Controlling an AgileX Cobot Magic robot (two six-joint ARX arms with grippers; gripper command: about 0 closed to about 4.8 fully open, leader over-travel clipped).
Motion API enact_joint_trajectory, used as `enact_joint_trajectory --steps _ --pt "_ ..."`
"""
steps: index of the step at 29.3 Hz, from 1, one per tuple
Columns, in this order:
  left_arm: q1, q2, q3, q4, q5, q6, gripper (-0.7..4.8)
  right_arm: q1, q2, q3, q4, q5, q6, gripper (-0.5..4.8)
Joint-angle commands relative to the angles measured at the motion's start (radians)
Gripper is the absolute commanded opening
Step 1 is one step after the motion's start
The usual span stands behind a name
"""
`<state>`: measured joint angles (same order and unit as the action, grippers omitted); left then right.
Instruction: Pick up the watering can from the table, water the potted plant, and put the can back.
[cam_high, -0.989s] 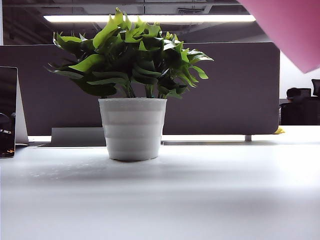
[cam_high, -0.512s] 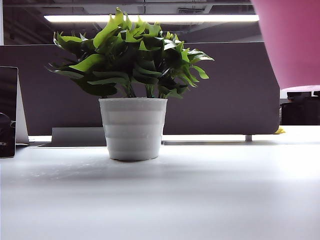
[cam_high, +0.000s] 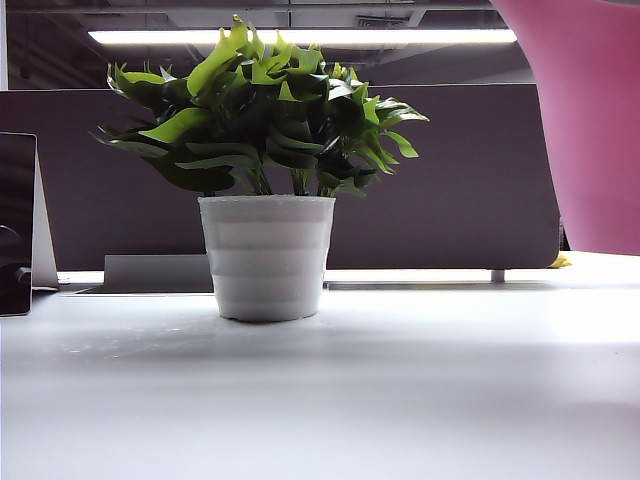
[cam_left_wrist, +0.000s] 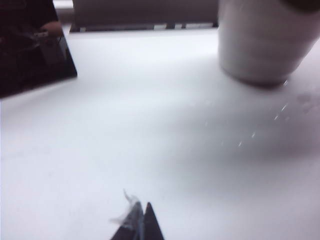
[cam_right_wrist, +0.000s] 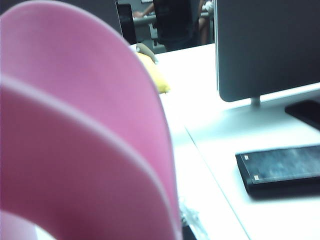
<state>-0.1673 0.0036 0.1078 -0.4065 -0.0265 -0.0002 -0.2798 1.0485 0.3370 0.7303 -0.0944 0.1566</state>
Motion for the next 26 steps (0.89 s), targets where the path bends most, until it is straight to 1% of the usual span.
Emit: enact_joint_trajectory --steps 1,4,6,11,14,19,24,26 --pt "0.003 0.001 -0.034 0.010 0.004 0.000 -0.05 0.000 0.081 0.011 0.212 0.002 0.023 -0.02" --pt "0.002 0.000 -0.037 0.029 0.004 0.000 -0.05 0.000 0.161 0.013 0.314 0.002 0.022 -0.02" --pt "0.002 0.000 -0.038 0.030 0.004 0.000 -0.05 0.000 0.199 0.016 0.346 0.002 0.013 -0.02" --pt "0.002 0.000 -0.051 0.072 0.004 0.000 -0.05 0.002 0.262 0.017 0.352 0.002 -0.059 -0.02" --pt "0.003 0.000 -0.064 0.121 0.004 0.000 -0.05 0.002 0.302 0.016 0.379 -0.001 -0.065 -0.02" --pt "0.003 0.000 -0.069 0.138 0.004 0.000 -0.05 0.002 0.372 0.016 0.455 -0.008 -0.076 -0.02" --pt "0.003 0.000 -0.099 0.233 0.005 0.001 -0.05 0.002 0.412 0.016 0.472 -0.013 -0.091 -0.02" --pt "0.003 0.000 -0.099 0.232 0.004 0.000 -0.05 0.003 0.420 0.016 0.472 -0.018 -0.110 -0.02"
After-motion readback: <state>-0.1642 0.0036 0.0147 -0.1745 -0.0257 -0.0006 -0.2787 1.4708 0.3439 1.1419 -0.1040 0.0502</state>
